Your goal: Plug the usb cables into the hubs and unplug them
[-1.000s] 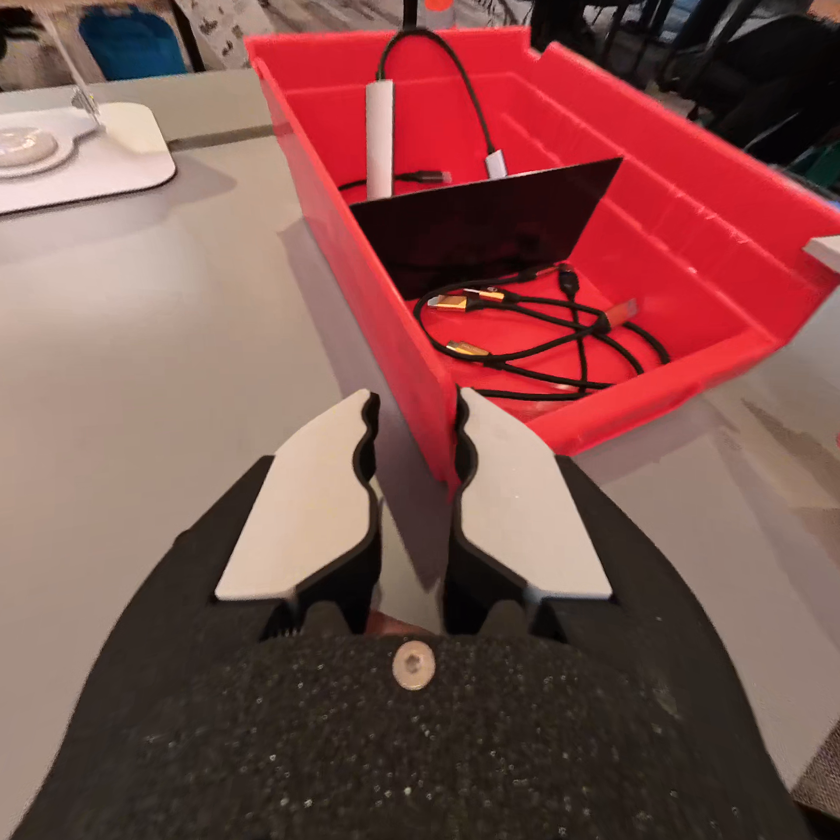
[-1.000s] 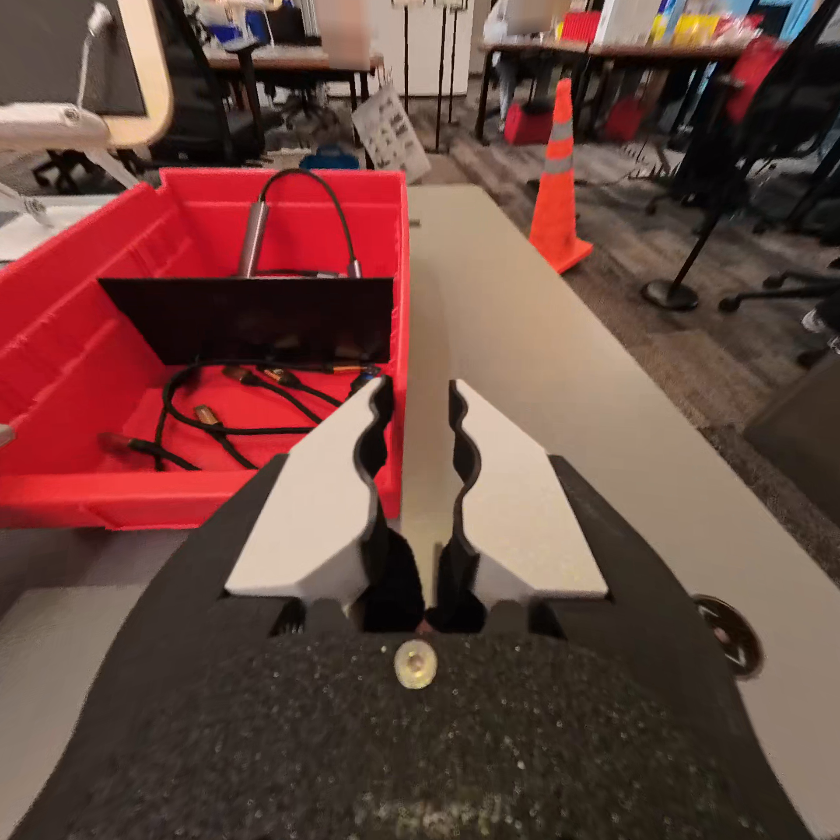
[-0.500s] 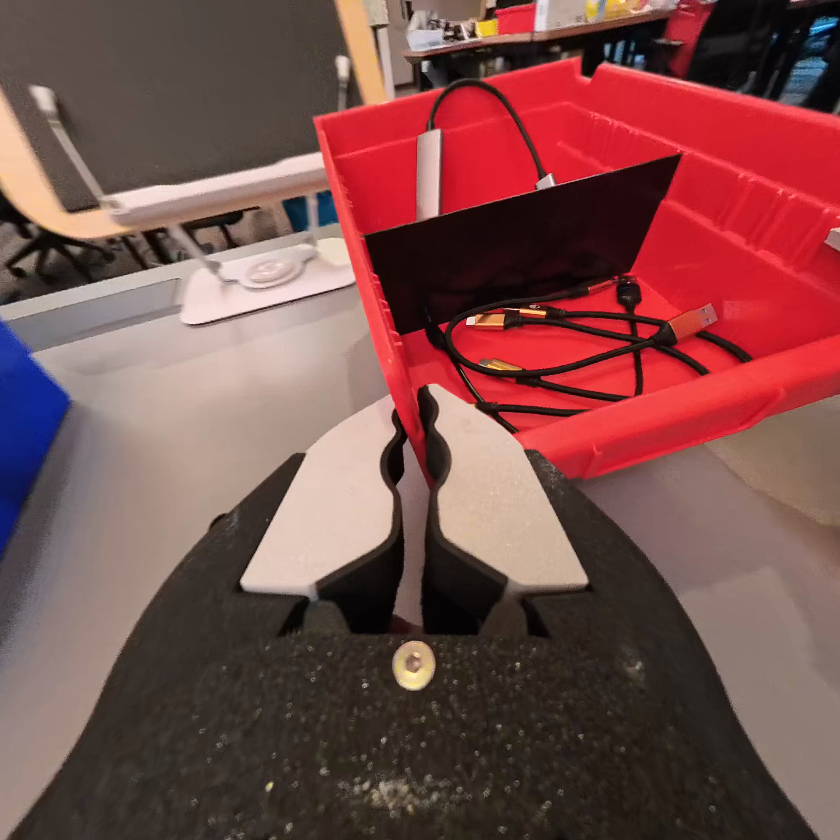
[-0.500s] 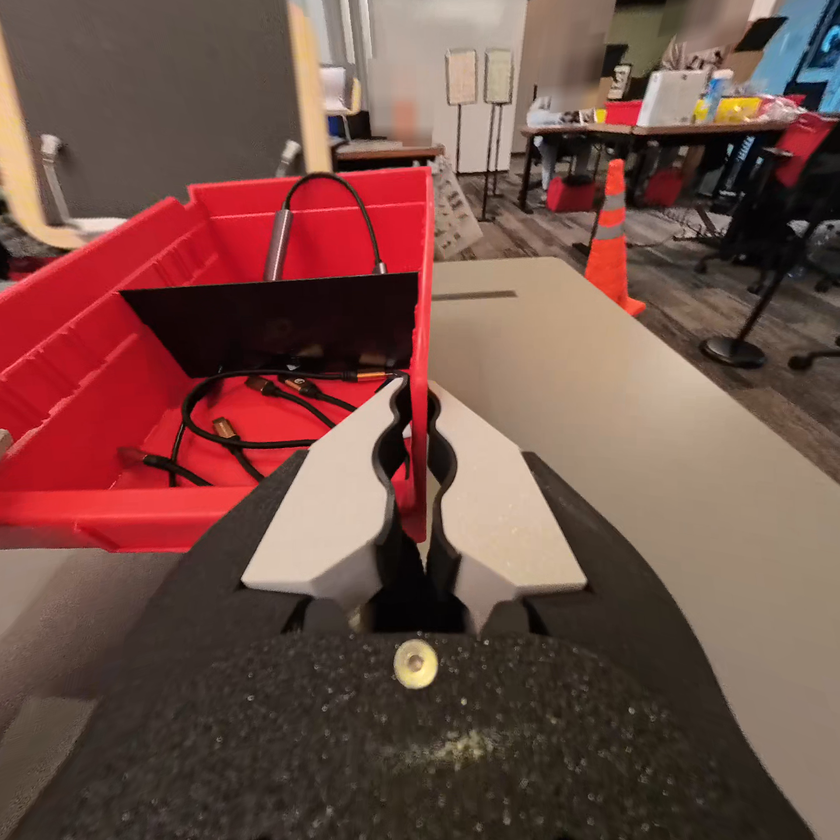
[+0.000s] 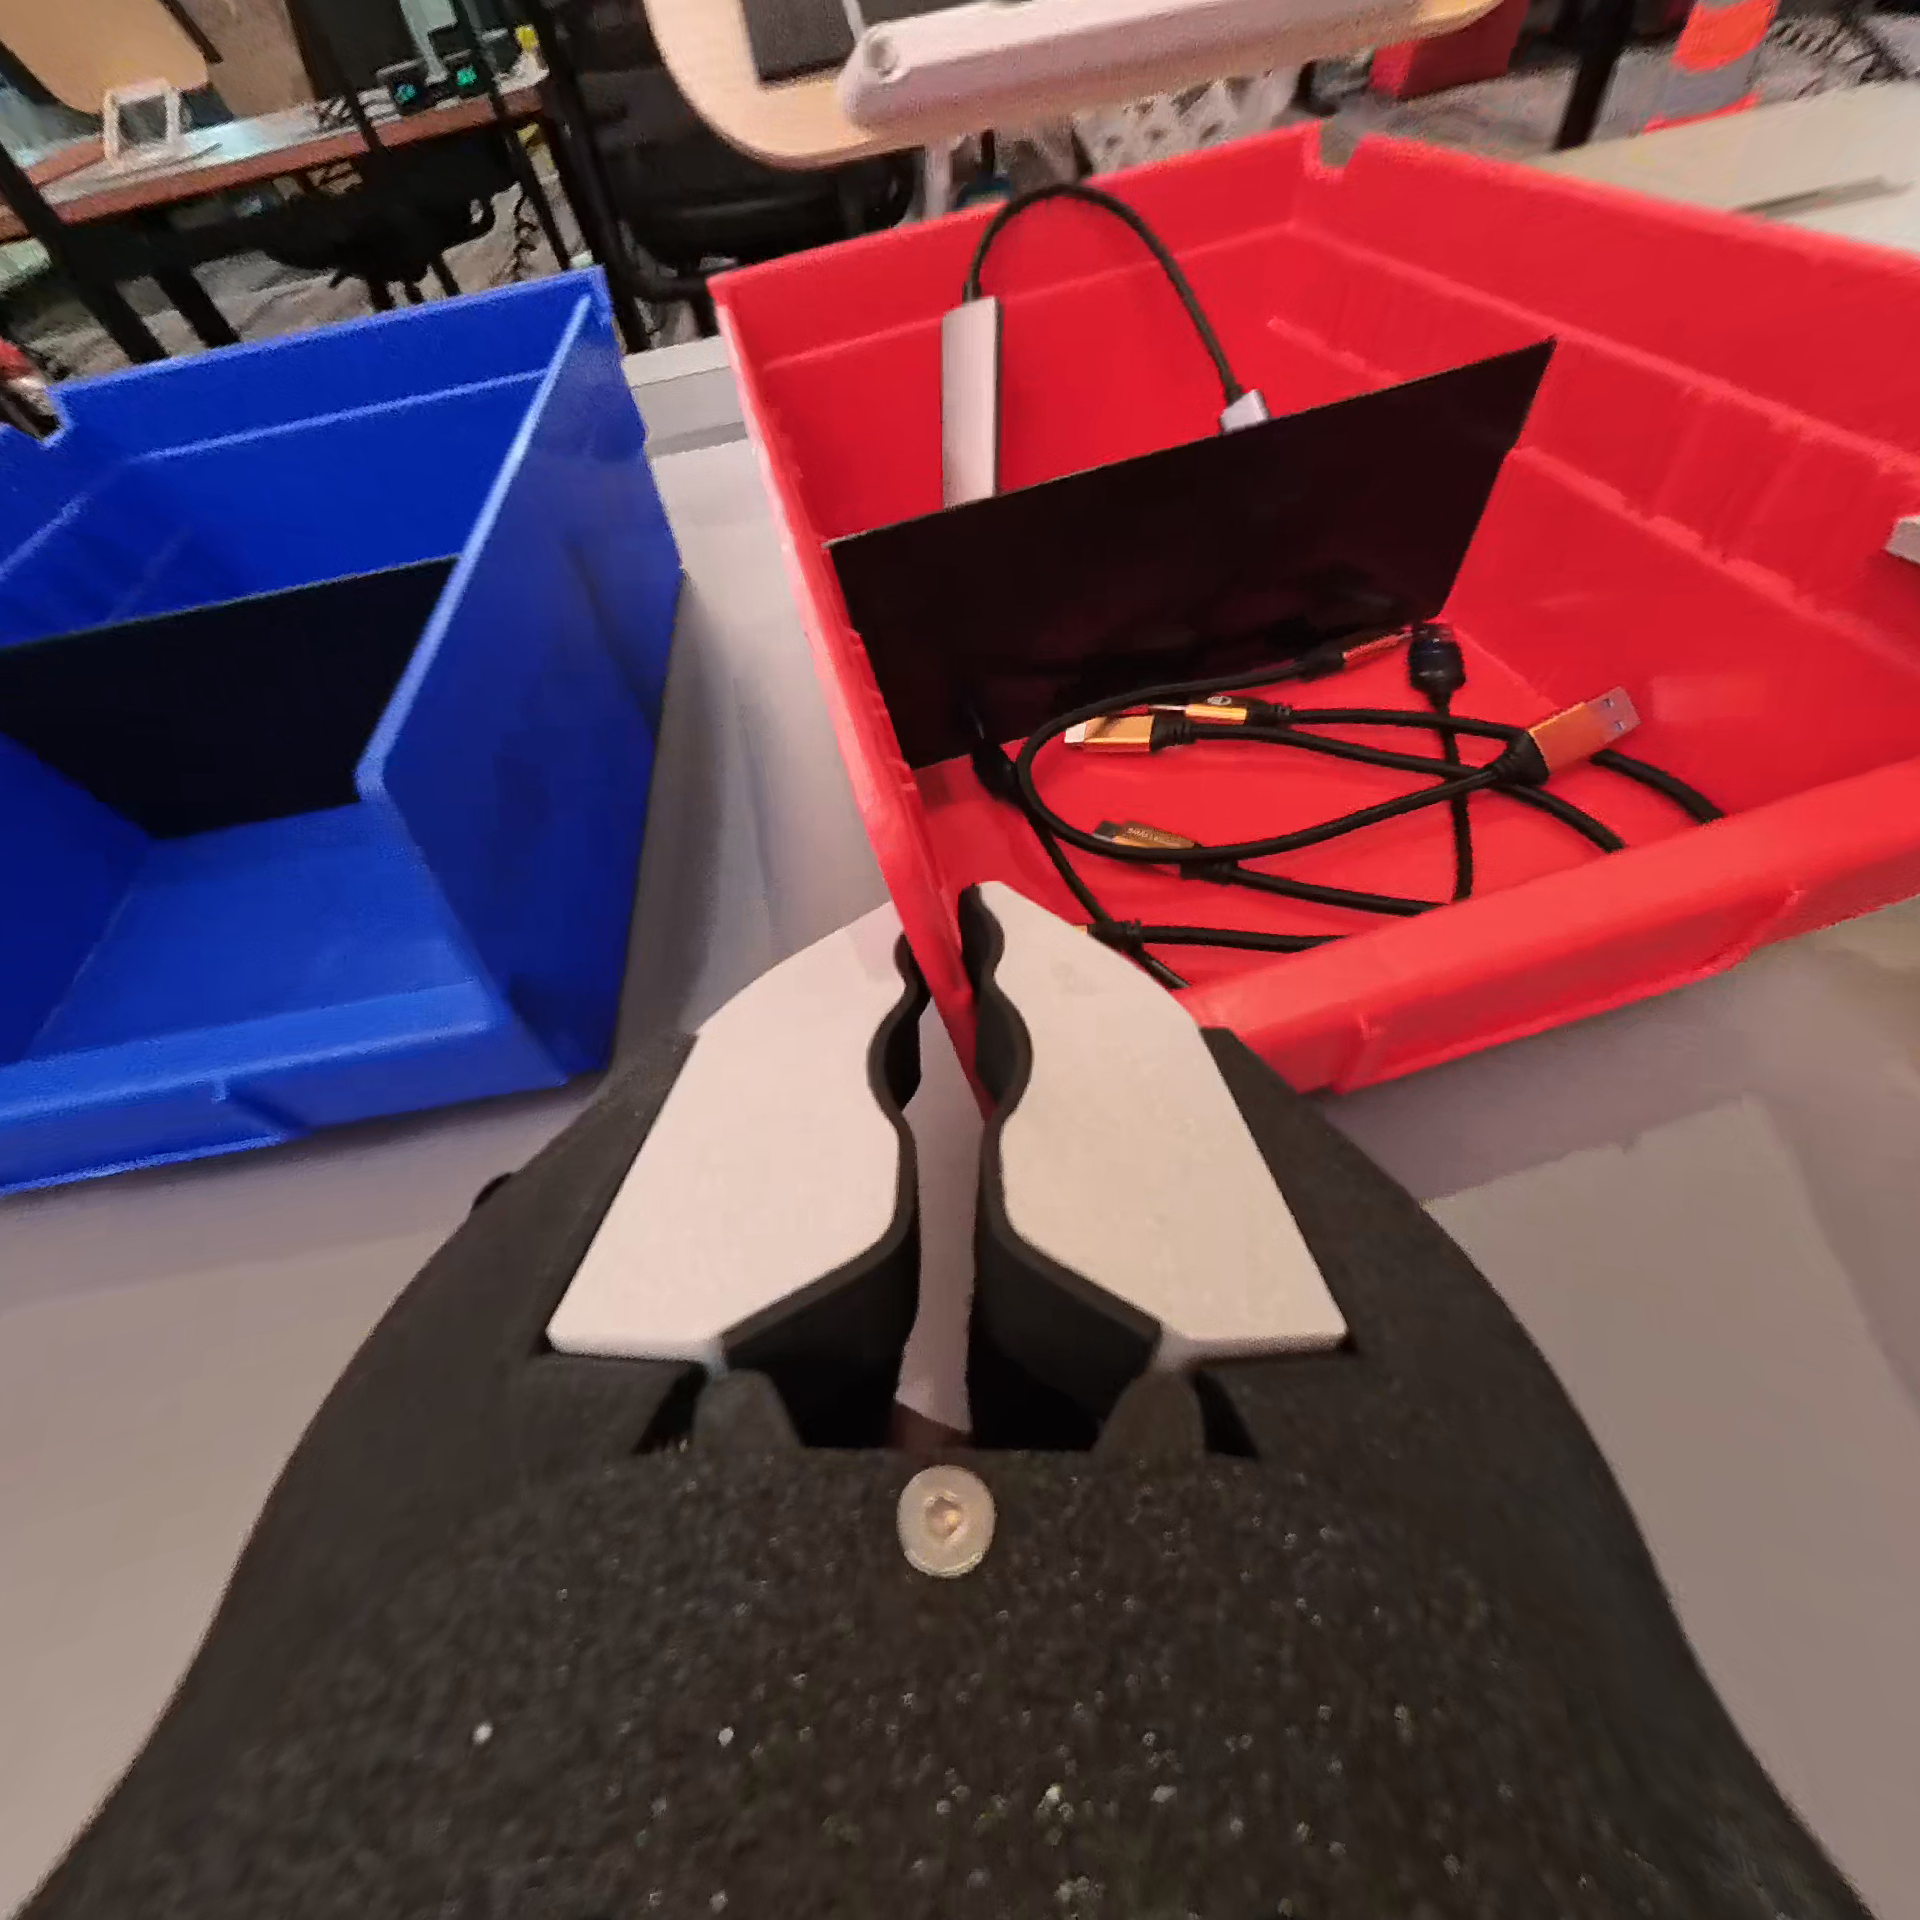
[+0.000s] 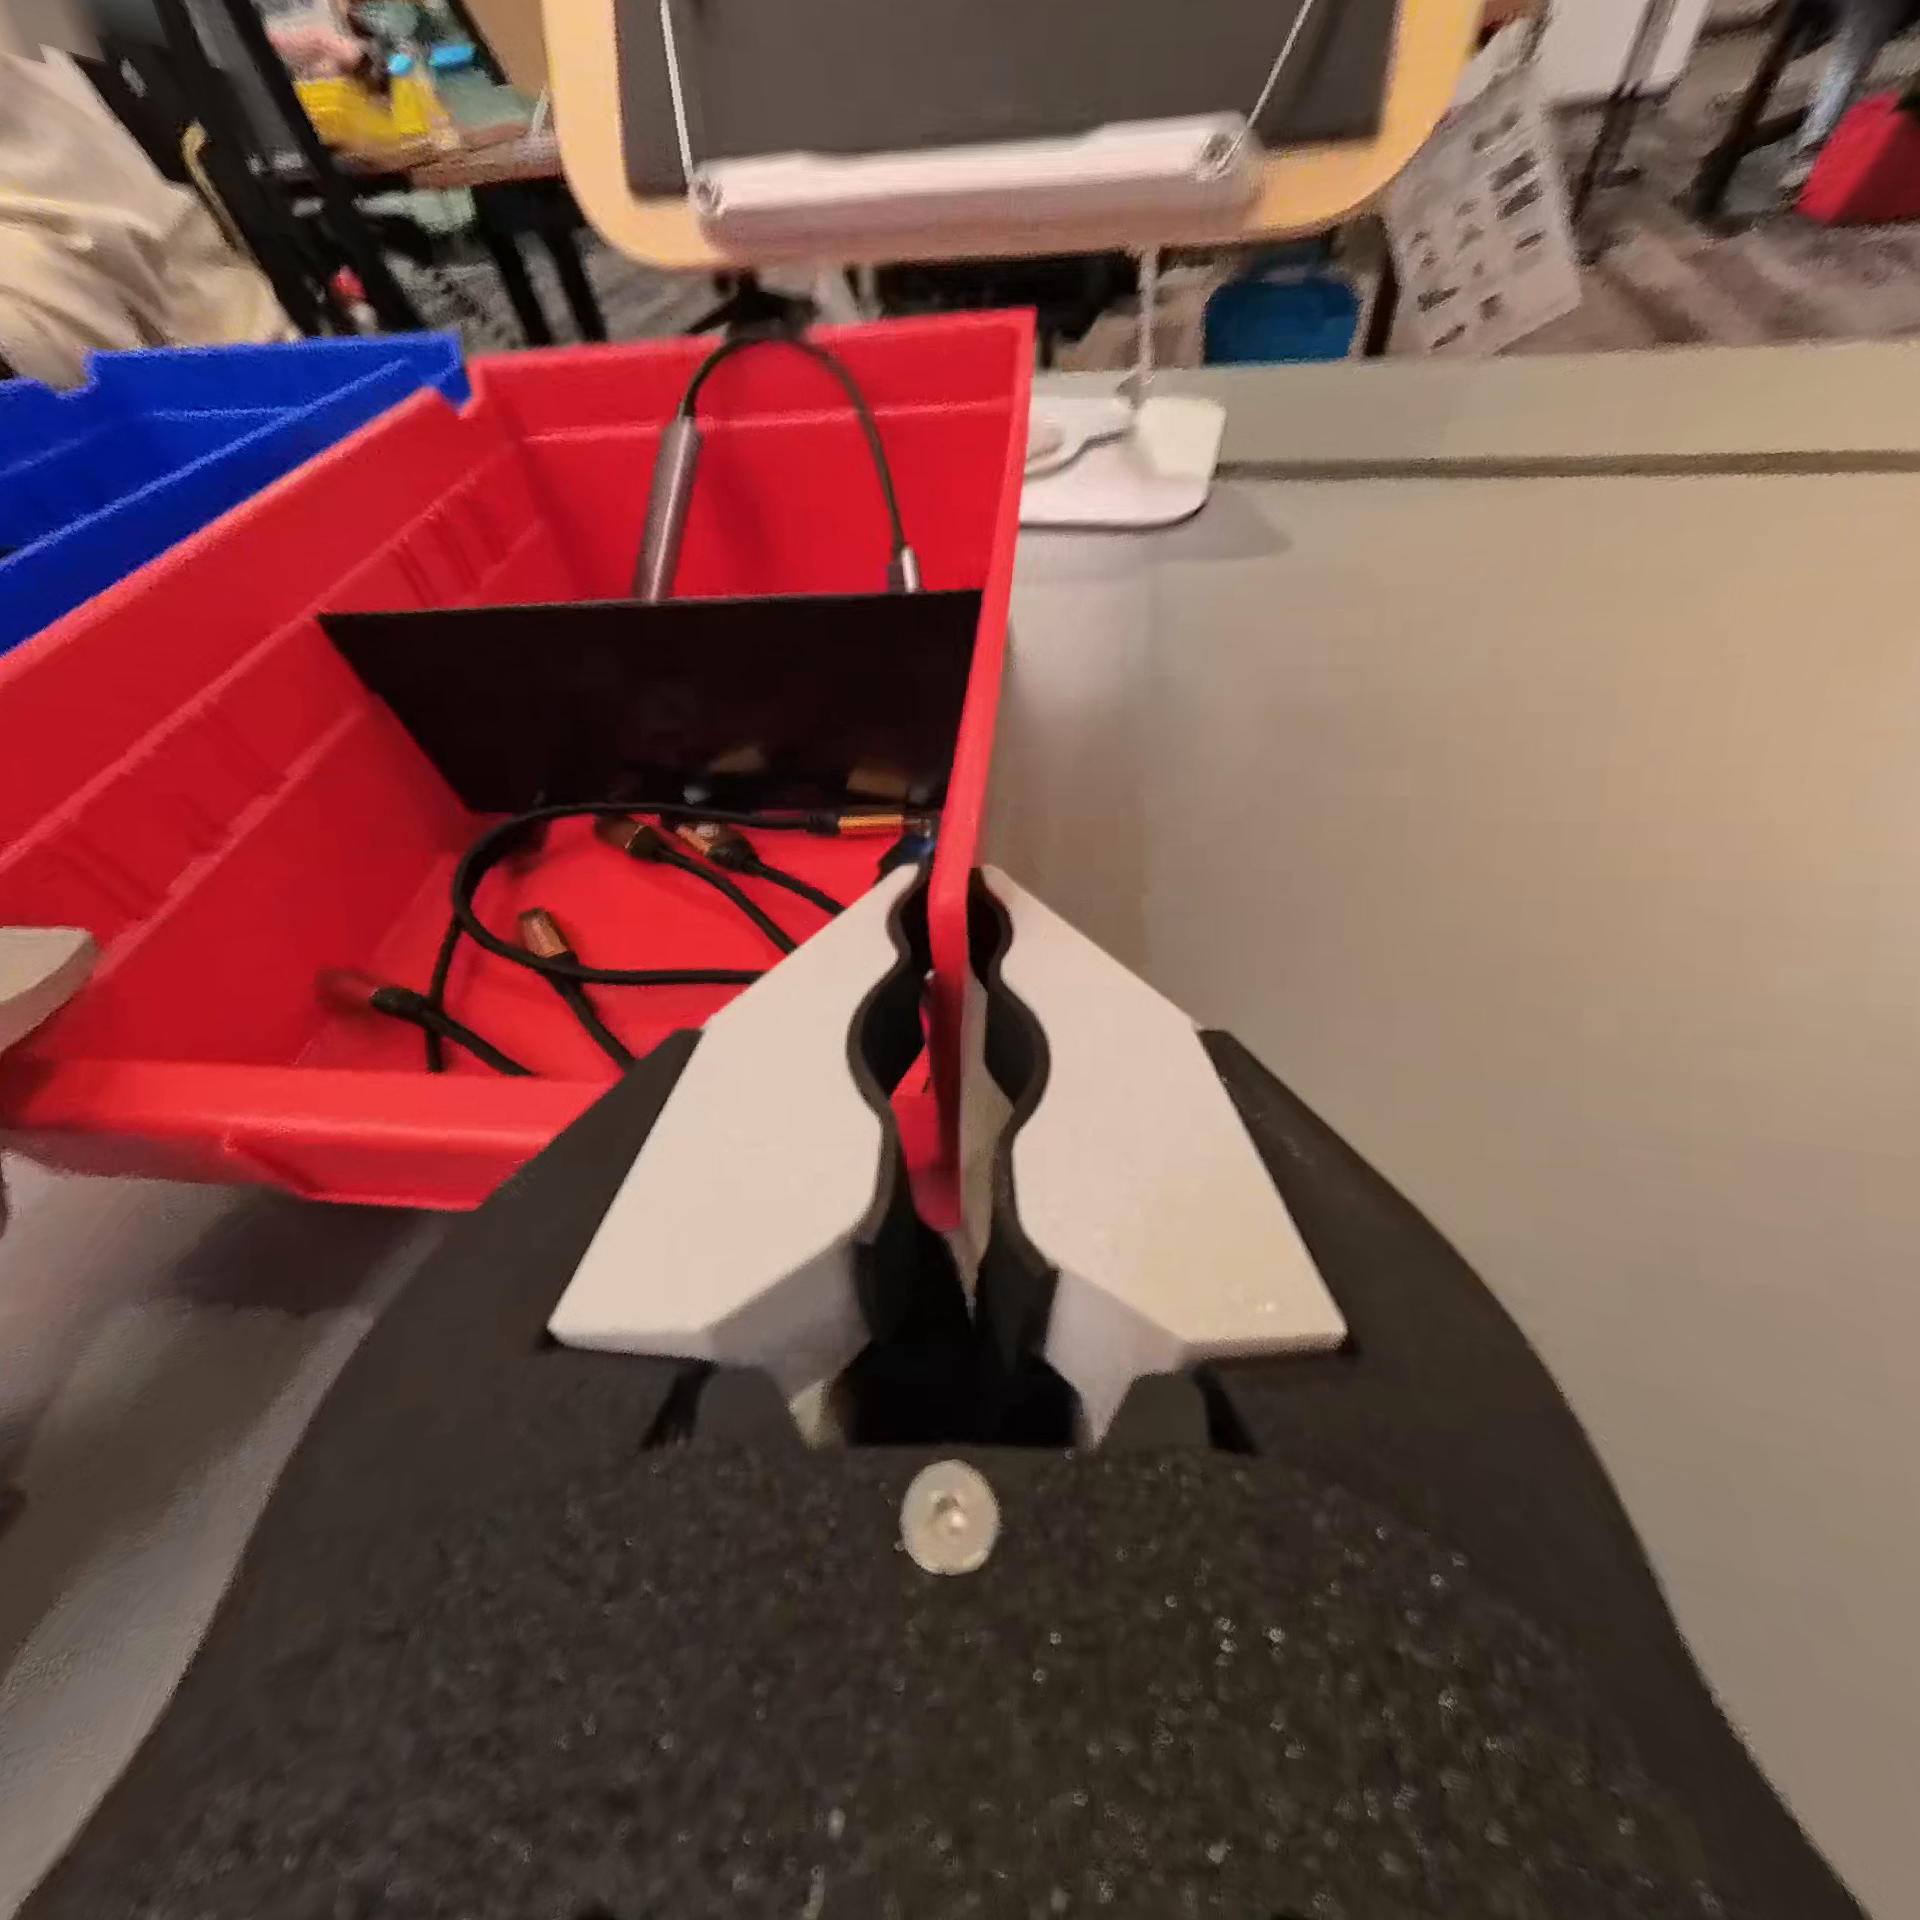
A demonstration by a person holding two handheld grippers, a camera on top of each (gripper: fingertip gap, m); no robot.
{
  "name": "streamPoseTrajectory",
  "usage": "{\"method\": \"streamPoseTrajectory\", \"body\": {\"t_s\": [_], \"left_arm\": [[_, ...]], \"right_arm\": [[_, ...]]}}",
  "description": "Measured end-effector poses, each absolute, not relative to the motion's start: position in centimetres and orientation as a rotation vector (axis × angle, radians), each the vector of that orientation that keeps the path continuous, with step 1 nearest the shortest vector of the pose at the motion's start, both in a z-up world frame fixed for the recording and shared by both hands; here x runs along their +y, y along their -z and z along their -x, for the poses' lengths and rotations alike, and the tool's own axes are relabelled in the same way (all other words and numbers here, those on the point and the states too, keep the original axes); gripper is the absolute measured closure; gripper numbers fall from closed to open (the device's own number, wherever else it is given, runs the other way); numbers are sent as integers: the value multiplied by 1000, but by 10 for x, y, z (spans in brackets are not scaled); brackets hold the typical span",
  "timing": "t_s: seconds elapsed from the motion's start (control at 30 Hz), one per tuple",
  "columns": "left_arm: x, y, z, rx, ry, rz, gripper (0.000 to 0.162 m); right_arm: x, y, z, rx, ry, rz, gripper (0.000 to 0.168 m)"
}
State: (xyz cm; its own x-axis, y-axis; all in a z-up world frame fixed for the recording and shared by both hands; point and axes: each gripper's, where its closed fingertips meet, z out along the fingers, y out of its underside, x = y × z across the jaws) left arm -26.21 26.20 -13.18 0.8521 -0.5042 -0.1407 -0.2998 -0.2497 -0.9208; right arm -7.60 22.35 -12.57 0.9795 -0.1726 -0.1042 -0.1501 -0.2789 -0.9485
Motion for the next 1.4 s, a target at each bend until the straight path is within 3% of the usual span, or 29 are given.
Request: {"method": "streamPoseTrajectory", "body": {"t_s": [0.1,0.17,0.23,0.33,0.47,0.53,0.57,0.73,0.8,0.83,0.9,1.2,1.4], "left_arm": [[269,134,267,592,314,1919,157],[268,118,271,591,437,1890,151],[267,86,289,547,536,1781,140],[286,53,357,430,471,1675,138],[342,99,488,260,203,1867,136],[360,125,513,244,293,1990,116],[368,128,517,247,345,2000,115],[398,120,503,368,380,1919,119],[409,125,509,391,217,1917,135],[412,126,511,394,183,1908,154],[408,127,508,394,261,1915,159],[314,129,526,242,241,2069,159],[254,129,528,243,205,2051,158]], "right_arm": [[225,122,85,198,-124,1867,160],[219,113,98,85,-240,1836,142],[206,105,95,-21,-200,1799,140],[189,90,84,-109,-102,1717,140],[187,74,88,-98,-123,1638,144],[187,72,103,-146,-128,1629,144],[185,71,115,-194,-125,1615,144],[166,69,199,-346,-438,1569,147],[151,68,234,-349,-740,1573,147],[147,70,246,-337,-850,1590,147],[146,75,257,-270,-961,1628,146],[162,110,300,-285,-698,1841,140],[198,105,337,-273,-551,1857,130]]}}
